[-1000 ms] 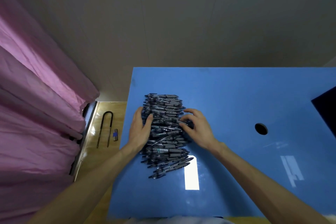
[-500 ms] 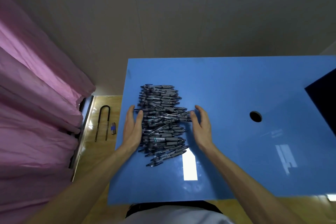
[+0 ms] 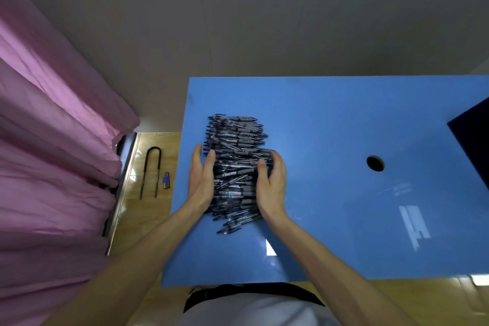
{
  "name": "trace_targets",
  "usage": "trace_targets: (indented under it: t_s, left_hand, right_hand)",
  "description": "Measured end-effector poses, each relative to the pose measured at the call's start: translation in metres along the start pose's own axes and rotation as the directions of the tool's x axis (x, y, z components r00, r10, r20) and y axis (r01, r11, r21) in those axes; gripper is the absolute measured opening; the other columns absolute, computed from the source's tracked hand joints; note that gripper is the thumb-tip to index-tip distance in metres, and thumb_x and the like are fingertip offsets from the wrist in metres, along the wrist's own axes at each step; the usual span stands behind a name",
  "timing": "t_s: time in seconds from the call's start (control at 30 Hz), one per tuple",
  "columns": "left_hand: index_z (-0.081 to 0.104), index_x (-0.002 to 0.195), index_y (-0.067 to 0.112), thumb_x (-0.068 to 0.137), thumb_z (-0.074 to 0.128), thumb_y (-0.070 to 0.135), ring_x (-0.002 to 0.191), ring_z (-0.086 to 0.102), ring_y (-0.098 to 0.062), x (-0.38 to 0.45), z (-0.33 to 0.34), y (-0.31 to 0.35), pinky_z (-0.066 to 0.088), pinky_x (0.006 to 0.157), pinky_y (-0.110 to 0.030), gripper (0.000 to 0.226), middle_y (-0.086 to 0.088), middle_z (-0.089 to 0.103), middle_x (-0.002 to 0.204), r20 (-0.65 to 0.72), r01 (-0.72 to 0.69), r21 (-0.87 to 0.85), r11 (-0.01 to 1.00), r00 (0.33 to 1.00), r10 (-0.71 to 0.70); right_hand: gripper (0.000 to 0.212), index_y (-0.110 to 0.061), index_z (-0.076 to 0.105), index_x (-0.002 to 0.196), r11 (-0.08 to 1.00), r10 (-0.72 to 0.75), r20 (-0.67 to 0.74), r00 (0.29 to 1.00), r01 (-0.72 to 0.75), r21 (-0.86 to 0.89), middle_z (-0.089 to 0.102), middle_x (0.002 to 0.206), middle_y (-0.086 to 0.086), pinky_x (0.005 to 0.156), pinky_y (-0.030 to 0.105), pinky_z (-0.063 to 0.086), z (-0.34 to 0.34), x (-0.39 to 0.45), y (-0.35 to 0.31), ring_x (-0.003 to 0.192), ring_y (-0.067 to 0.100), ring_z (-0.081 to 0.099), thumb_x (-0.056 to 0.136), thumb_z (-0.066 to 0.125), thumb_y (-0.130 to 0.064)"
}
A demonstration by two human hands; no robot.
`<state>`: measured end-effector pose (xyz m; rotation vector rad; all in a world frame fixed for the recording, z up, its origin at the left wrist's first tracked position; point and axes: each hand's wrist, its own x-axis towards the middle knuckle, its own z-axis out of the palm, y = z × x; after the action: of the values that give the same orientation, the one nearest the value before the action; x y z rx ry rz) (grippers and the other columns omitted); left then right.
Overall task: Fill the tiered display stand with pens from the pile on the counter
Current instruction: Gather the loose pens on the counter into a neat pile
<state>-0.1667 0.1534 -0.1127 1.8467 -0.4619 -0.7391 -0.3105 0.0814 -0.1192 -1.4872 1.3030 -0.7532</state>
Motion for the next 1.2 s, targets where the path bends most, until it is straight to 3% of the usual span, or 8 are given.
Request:
trace_targets:
  t_s: [0.17, 0.37, 0.5, 0.67, 0.8, 0.93, 1.07, 1.2]
  left_hand:
    - [0.024, 0.162, 0.026, 0.106, 0.035, 0.055, 0.152, 0.025, -0.012, -0.022, -0.014, -0.020, 0.021, 0.125, -0.039, 0.064, 0.008, 0.028, 0.166, -0.050, 0.020, 0.050, 0.999, 0.999, -0.017]
    - [0.017, 0.163, 0.028, 0.090, 0.032, 0.073, 0.153, 0.019, -0.008, -0.047, 0.008, -0.017, 0.018, 0.127, -0.039, 0.088, 0.010, 0.020, 0.168, -0.019, 0.003, 0.065, 0.998, 1.000, -0.002]
    - [0.017, 0.163, 0.026, 0.086, 0.035, 0.076, 0.154, 0.019, -0.008, -0.043, 0.018, -0.010, 0.018, 0.127, -0.040, 0.094, 0.009, 0.020, 0.169, -0.050, 0.006, 0.003, 1.000, 0.999, -0.006]
    - [0.016, 0.164, 0.025, 0.091, 0.042, 0.068, 0.154, 0.018, -0.008, -0.035, 0.017, -0.007, 0.017, 0.128, -0.041, 0.089, 0.009, 0.019, 0.169, -0.022, 0.015, -0.006, 1.000, 1.000, -0.015]
    - [0.007, 0.164, 0.024, 0.095, 0.069, 0.044, 0.155, 0.013, -0.009, -0.031, 0.005, -0.016, 0.016, 0.127, -0.037, 0.095, 0.007, 0.011, 0.170, 0.080, -0.078, 0.150, 0.986, 0.995, 0.066]
    - [0.000, 0.163, 0.026, 0.088, 0.072, 0.053, 0.156, 0.004, -0.007, -0.032, -0.017, -0.027, 0.017, 0.124, -0.036, 0.108, 0.010, -0.003, 0.171, 0.173, -0.191, 0.394, 0.899, 0.976, 0.131]
    - [-0.005, 0.164, 0.029, 0.076, 0.068, 0.075, 0.156, -0.001, -0.006, -0.044, -0.037, -0.033, 0.014, 0.125, -0.035, 0.122, 0.016, -0.011, 0.170, 0.309, -0.311, 0.423, 0.851, 0.933, 0.187]
    - [-0.015, 0.162, 0.028, 0.061, 0.067, 0.092, 0.157, -0.014, -0.015, -0.061, -0.042, -0.046, 0.007, 0.128, -0.048, 0.145, 0.006, -0.020, 0.169, 0.487, -0.517, 0.566, 0.642, 0.838, 0.246]
  right_hand:
    - [0.063, -0.011, 0.030, 0.158, 0.991, 0.032, 0.013, 0.999, -0.030, -0.127, 0.031, 0.163, 0.003, 0.125, 0.045, 0.021, -0.026, 0.018, 0.012, 0.152, 0.018, 0.024, 0.107, 0.040, -0.047]
    - [0.070, -0.011, 0.025, 0.160, 0.974, -0.011, 0.091, 0.996, 0.031, -0.225, 0.023, 0.166, 0.001, 0.127, 0.039, 0.006, -0.009, -0.002, 0.014, 0.155, 0.013, 0.009, 0.105, 0.034, -0.054]
    - [0.072, -0.012, 0.025, 0.160, 0.989, 0.046, 0.062, 0.997, -0.037, -0.145, 0.025, 0.166, 0.001, 0.127, 0.040, 0.013, 0.002, -0.009, 0.005, 0.154, 0.014, 0.015, 0.104, 0.037, -0.056]
    - [0.073, -0.016, 0.023, 0.160, 0.990, 0.007, 0.114, 0.994, 0.009, -0.140, 0.027, 0.165, -0.002, 0.125, 0.041, 0.020, 0.001, -0.013, 0.005, 0.152, 0.012, 0.021, 0.103, 0.036, -0.059]
    - [0.067, -0.018, 0.022, 0.160, 0.982, -0.066, 0.186, 0.980, 0.097, -0.160, 0.026, 0.165, -0.004, 0.124, 0.040, 0.025, -0.016, -0.011, 0.013, 0.151, 0.010, 0.024, 0.104, 0.047, -0.046]
    - [0.069, -0.019, 0.027, 0.157, 0.967, -0.110, 0.244, 0.964, 0.160, -0.199, 0.033, 0.158, -0.006, 0.118, 0.044, 0.035, -0.041, -0.012, 0.025, 0.145, 0.010, 0.033, 0.099, 0.059, -0.039]
    - [0.095, -0.018, 0.022, 0.160, 0.857, -0.248, 0.373, 0.894, 0.382, -0.345, 0.023, 0.165, -0.002, 0.122, 0.039, 0.028, -0.065, -0.030, 0.036, 0.152, 0.013, 0.021, 0.086, 0.065, -0.060]
    - [0.120, -0.015, 0.012, 0.162, 0.577, -0.344, 0.595, 0.727, 0.663, -0.476, 0.003, 0.170, 0.005, 0.125, 0.041, 0.018, -0.074, -0.039, 0.046, 0.156, 0.021, 0.008, 0.075, 0.065, -0.078]
